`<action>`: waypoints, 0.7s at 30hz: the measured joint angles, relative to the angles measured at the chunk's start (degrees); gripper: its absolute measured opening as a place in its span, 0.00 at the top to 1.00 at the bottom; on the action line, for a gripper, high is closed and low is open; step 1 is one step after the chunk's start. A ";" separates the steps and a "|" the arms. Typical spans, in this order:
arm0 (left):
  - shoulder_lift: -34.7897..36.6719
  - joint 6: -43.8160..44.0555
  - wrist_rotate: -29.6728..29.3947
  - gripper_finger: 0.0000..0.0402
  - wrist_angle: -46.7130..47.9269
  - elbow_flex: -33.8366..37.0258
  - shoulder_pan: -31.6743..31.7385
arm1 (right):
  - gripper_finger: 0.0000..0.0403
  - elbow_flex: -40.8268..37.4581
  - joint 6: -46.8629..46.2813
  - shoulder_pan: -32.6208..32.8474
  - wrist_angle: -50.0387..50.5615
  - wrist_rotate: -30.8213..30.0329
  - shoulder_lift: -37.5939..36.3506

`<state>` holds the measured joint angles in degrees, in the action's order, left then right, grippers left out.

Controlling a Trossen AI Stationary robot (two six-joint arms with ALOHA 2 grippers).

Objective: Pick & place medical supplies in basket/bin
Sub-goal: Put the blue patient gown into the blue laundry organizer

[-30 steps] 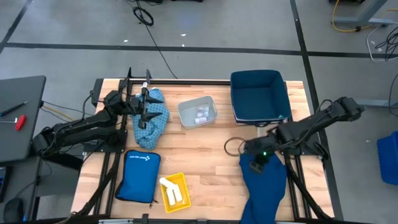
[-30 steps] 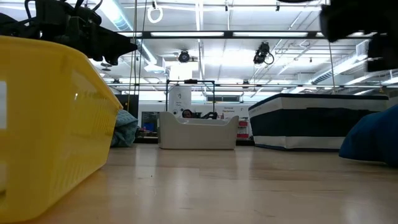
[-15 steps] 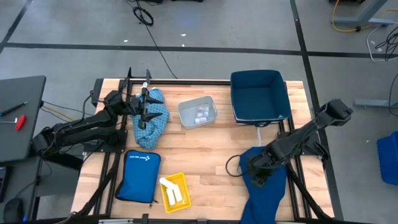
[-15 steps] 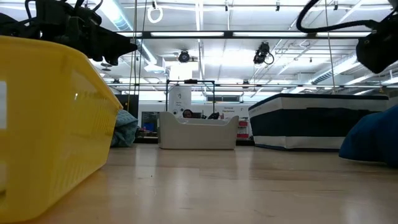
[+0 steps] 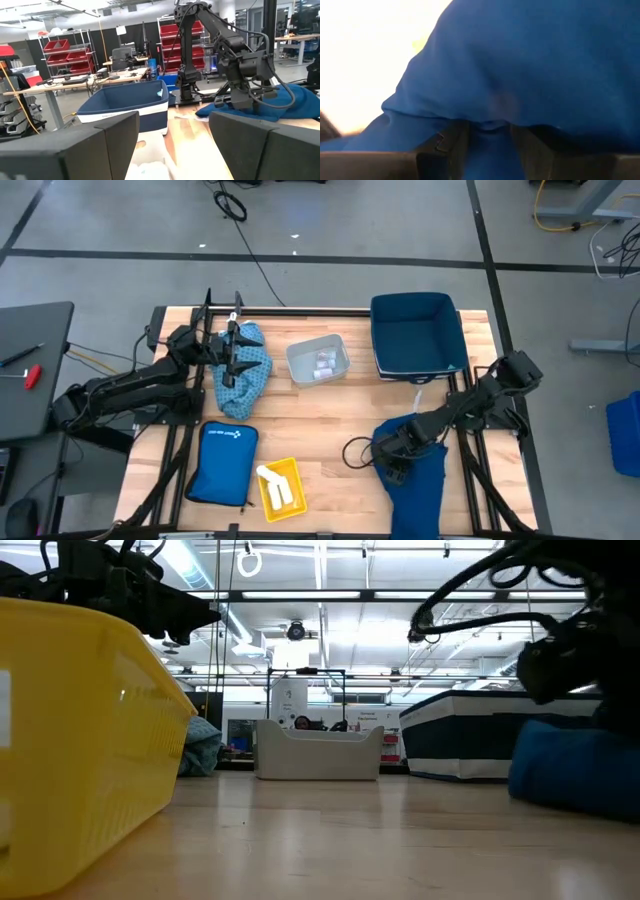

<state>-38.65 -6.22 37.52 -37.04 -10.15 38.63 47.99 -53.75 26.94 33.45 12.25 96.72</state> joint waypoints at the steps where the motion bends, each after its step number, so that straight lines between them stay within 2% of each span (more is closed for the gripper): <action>1: 0.00 -0.06 0.00 0.39 -0.06 0.00 0.00 | 0.61 0.01 0.86 -0.57 0.32 -1.48 0.05; 4: -0.06 -0.19 -0.07 0.39 -0.07 0.00 0.00 | 0.67 0.04 3.78 -2.61 0.01 -6.20 -0.01; 9: -0.29 -0.22 -0.32 0.39 -0.01 0.00 0.00 | 0.94 -0.15 9.74 -5.05 -2.36 -8.02 -0.17; 10: -0.45 -0.23 -0.33 0.39 -0.14 0.00 0.00 | 0.96 -0.23 11.16 -5.35 -3.48 -8.59 -0.17; 18: -0.74 -0.57 -0.44 0.39 -0.07 0.00 0.00 | 0.99 -0.66 20.12 -8.96 -15.98 -15.24 0.38; 21: -0.74 -0.63 -0.59 0.39 -0.08 0.00 0.00 | 0.99 1.28 24.38 -9.94 -15.81 -17.45 0.62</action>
<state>-39.40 -6.85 36.93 -37.12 -10.15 38.63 49.26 -29.37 17.00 17.64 -5.20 97.34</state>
